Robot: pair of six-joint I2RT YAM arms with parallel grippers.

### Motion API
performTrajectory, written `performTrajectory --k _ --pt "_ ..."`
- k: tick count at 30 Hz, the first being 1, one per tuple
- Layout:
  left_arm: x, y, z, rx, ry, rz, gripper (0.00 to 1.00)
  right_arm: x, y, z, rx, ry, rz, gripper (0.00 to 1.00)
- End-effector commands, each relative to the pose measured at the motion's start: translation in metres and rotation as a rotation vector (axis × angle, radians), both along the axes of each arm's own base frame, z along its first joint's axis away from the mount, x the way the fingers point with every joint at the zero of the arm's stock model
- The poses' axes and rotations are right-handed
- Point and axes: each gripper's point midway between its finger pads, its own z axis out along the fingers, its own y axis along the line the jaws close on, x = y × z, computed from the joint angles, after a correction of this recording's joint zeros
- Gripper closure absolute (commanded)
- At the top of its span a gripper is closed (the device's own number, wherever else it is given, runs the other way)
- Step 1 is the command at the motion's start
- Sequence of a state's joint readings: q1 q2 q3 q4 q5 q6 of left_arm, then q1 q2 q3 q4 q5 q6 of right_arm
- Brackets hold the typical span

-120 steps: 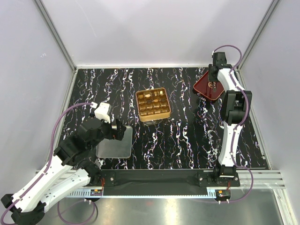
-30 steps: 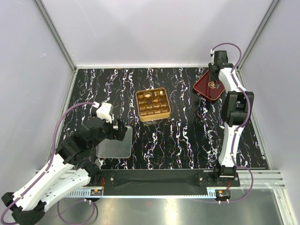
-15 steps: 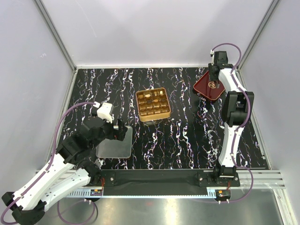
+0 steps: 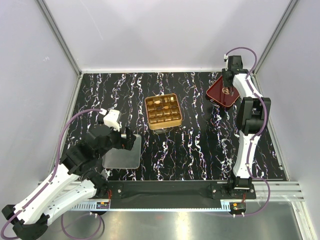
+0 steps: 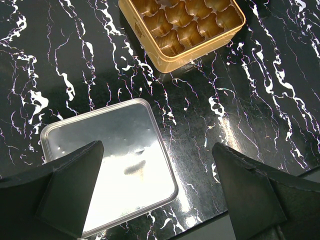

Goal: Pack the chocolate

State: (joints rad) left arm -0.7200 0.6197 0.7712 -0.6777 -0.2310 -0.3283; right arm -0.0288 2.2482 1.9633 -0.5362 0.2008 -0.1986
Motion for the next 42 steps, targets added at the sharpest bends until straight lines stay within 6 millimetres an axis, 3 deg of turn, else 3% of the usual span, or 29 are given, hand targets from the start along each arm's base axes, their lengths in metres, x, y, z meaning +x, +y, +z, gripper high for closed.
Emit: performTrajectory --k 1,10,15,30,35,37,38,39,41,42 --pt "0.005 -0.009 0.009 -0.024 -0.039 -0.027 0.01 0.006 -0.007 0.023 -0.019 -0.069 -0.011 0.56" --pt "0.006 -0.009 0.008 -0.022 -0.036 -0.028 0.01 -0.002 -0.01 0.016 -0.003 -0.055 -0.005 0.56" --pt "0.006 -0.01 0.008 -0.022 -0.035 -0.03 0.01 -0.007 -0.011 0.023 -0.007 -0.065 -0.005 0.56" --pt "0.006 -0.011 0.008 -0.021 -0.033 -0.033 0.01 0.003 -0.007 0.011 0.017 -0.055 0.007 0.59" --pt "0.006 -0.011 0.009 -0.027 -0.038 -0.036 0.01 -0.006 -0.004 0.026 0.033 -0.062 0.003 0.65" --pt "0.005 -0.012 0.011 -0.032 -0.042 -0.038 0.01 -0.013 -0.001 0.045 0.055 -0.09 -0.01 0.68" --pt "0.005 -0.012 0.011 -0.033 -0.041 -0.041 0.01 -0.021 0.003 0.045 0.08 -0.077 -0.018 0.68" --pt "0.005 -0.013 0.012 -0.038 -0.043 -0.045 0.01 -0.027 0.005 0.061 0.094 -0.097 -0.02 0.68" --pt "0.005 -0.013 0.013 -0.04 -0.047 -0.047 0.01 -0.043 0.011 0.061 0.127 -0.072 -0.029 0.68" --pt "0.004 -0.013 0.014 -0.045 -0.051 -0.048 0.01 -0.049 0.011 0.074 0.132 -0.089 -0.04 0.69"
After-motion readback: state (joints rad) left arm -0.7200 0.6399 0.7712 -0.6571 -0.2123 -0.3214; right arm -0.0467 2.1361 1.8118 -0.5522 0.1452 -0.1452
